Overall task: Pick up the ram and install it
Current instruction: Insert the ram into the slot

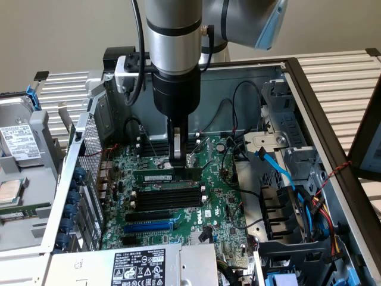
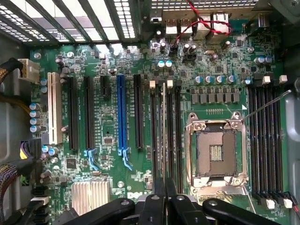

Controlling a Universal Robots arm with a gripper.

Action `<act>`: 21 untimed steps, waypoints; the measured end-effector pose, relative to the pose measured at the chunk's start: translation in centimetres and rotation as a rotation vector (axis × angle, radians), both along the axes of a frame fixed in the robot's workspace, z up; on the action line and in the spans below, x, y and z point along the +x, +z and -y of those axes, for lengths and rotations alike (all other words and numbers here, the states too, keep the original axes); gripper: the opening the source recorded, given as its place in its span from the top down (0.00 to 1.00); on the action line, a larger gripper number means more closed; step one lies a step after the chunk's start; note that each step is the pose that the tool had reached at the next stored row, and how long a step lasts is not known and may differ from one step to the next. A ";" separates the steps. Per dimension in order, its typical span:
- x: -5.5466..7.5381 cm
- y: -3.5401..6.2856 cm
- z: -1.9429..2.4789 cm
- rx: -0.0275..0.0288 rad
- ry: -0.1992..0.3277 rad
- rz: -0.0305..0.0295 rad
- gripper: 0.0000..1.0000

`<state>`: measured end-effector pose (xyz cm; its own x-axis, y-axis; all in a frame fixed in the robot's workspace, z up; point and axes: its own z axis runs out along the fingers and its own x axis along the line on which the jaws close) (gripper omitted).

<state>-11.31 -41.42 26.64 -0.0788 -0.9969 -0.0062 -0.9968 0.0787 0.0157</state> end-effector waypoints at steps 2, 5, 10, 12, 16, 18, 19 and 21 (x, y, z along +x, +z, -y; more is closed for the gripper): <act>0.0 -0.36 0.12 0.0000 0.000 -0.0001 0.88; 0.0 -0.91 0.34 0.0000 0.001 0.0000 0.88; 0.0 -1.83 0.76 0.0000 0.001 0.0000 0.88; 0.0 -2.19 0.84 0.0000 0.001 0.0000 0.88; 0.0 -2.54 0.85 0.0001 0.001 0.0005 0.88; 0.0 -2.54 0.85 0.0002 0.001 0.0005 0.88; 0.0 -2.54 0.85 0.0003 0.001 0.0005 0.88; 0.0 -2.58 0.85 0.0005 0.001 0.0007 0.88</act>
